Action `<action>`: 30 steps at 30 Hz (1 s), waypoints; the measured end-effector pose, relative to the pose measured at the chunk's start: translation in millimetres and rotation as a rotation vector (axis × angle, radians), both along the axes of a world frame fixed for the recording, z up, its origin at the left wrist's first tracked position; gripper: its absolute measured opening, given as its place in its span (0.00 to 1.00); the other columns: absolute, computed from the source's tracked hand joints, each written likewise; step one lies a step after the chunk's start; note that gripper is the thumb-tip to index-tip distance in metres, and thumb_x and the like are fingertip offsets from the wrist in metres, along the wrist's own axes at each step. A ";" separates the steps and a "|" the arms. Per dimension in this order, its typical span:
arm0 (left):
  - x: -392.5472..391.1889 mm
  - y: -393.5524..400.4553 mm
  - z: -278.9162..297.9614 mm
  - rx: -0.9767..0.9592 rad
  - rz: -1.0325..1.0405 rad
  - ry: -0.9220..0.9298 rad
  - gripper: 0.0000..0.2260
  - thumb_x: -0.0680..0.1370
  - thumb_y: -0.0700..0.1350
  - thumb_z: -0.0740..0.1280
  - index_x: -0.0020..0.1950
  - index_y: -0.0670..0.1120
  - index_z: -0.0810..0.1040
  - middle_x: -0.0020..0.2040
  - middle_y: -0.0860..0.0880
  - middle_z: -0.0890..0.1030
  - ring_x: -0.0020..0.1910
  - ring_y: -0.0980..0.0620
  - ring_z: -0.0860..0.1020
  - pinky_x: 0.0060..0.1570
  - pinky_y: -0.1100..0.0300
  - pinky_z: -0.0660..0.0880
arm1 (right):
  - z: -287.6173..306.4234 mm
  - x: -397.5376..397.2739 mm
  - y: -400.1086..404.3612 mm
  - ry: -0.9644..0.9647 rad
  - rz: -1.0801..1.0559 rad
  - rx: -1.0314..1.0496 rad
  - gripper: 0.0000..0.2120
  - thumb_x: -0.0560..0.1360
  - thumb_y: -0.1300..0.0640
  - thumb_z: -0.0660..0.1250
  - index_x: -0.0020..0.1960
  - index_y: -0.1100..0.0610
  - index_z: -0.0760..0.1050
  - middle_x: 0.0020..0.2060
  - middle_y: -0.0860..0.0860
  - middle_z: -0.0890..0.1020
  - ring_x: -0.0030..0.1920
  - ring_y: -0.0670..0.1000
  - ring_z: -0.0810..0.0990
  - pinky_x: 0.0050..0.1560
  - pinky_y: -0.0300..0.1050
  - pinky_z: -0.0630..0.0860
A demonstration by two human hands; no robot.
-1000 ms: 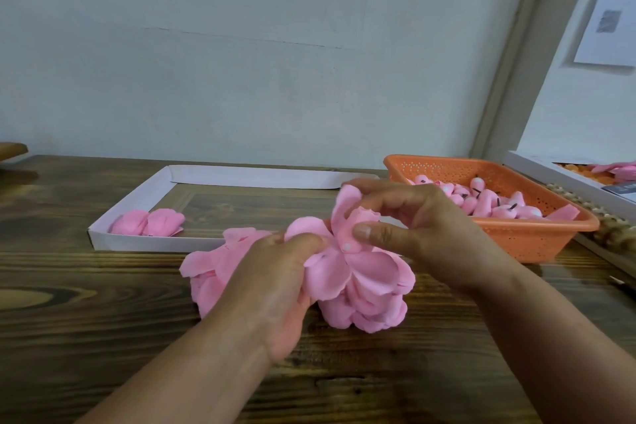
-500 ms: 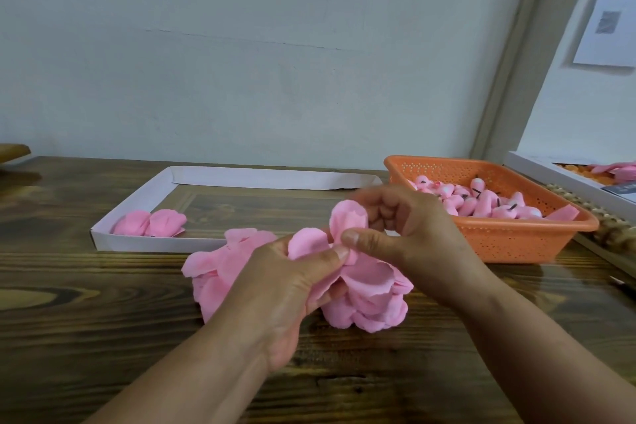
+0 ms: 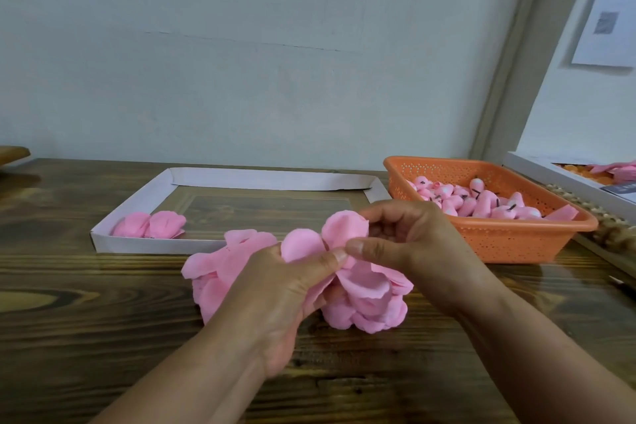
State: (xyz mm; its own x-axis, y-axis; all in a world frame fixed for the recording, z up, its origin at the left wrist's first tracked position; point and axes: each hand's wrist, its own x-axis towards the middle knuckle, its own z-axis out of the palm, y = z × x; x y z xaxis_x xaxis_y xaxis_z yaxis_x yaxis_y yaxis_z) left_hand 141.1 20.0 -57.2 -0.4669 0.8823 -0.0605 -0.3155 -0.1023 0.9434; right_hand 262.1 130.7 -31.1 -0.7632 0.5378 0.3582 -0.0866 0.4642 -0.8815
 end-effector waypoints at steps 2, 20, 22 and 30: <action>-0.6 -0.4 -0.5 0.008 -0.021 0.014 0.14 0.70 0.39 0.72 0.53 0.35 0.81 0.49 0.36 0.83 0.51 0.37 0.82 0.52 0.48 0.80 | -0.6 -0.1 -1.6 0.000 -0.021 0.041 0.11 0.64 0.55 0.73 0.44 0.58 0.82 0.38 0.57 0.84 0.38 0.59 0.82 0.40 0.52 0.79; -2.7 -5.8 -4.7 -0.027 -0.133 0.020 0.10 0.64 0.42 0.73 0.44 0.41 0.85 0.44 0.41 0.85 0.40 0.48 0.82 0.41 0.57 0.80 | 11.8 0.6 0.6 0.063 -0.057 0.067 0.07 0.68 0.58 0.72 0.43 0.62 0.80 0.31 0.49 0.81 0.33 0.44 0.78 0.37 0.36 0.74; -1.1 -6.9 -4.2 -0.043 -0.144 0.074 0.11 0.59 0.46 0.74 0.39 0.46 0.86 0.39 0.47 0.84 0.38 0.53 0.81 0.40 0.58 0.79 | 18.7 -0.3 3.2 0.004 -0.074 0.112 0.09 0.68 0.57 0.69 0.40 0.64 0.80 0.29 0.49 0.80 0.31 0.44 0.75 0.34 0.38 0.73; 0.1 -8.1 -5.1 -0.040 -0.180 0.095 0.10 0.60 0.45 0.73 0.39 0.43 0.84 0.35 0.50 0.83 0.36 0.56 0.82 0.33 0.66 0.76 | 23.6 -0.9 -7.0 -0.255 -0.012 0.213 0.06 0.74 0.66 0.66 0.39 0.62 0.79 0.30 0.50 0.80 0.30 0.42 0.76 0.32 0.34 0.72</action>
State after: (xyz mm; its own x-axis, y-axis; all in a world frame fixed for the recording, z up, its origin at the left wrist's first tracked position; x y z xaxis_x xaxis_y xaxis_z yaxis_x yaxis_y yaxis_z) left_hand 141.2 11.9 -62.3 -0.3075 0.9496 -0.0605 -0.2351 -0.0142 0.9719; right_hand 261.2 123.7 -7.5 -0.8368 0.4809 0.2618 0.1307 0.6397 -0.7574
